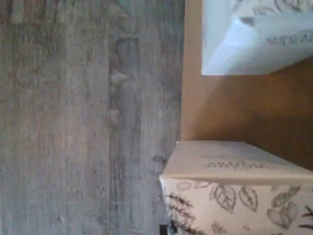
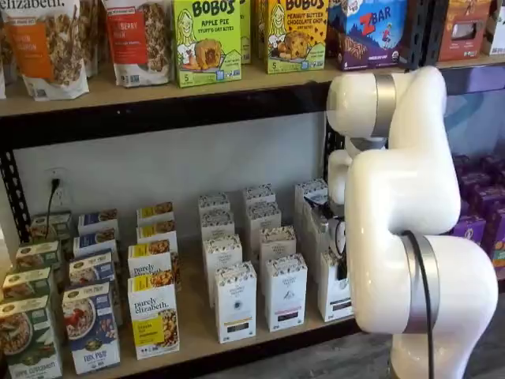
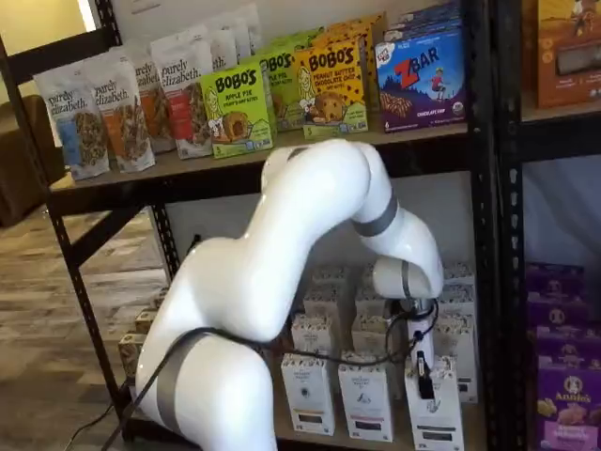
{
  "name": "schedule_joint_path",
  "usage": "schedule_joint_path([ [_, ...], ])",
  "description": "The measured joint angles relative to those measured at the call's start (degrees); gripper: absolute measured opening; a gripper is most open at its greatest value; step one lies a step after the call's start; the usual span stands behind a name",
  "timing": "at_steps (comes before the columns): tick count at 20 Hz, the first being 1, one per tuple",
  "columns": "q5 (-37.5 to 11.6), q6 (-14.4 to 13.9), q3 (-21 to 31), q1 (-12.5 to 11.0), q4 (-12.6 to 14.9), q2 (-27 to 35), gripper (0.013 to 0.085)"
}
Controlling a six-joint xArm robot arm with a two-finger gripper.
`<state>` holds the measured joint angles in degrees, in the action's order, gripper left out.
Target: Pick up the white box with a green strip in the middle, on the bottom shelf, the sixth box from the left
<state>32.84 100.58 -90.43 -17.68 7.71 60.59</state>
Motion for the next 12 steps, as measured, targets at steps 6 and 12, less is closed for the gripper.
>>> schedule_joint_path([
  [6, -6.9, -1.1, 14.6, 1.2, -0.4, -8.8, 0.0490],
  [12, -10.2, 1.0, 28.0, 3.0, -4.6, -19.1, 0.0490],
])
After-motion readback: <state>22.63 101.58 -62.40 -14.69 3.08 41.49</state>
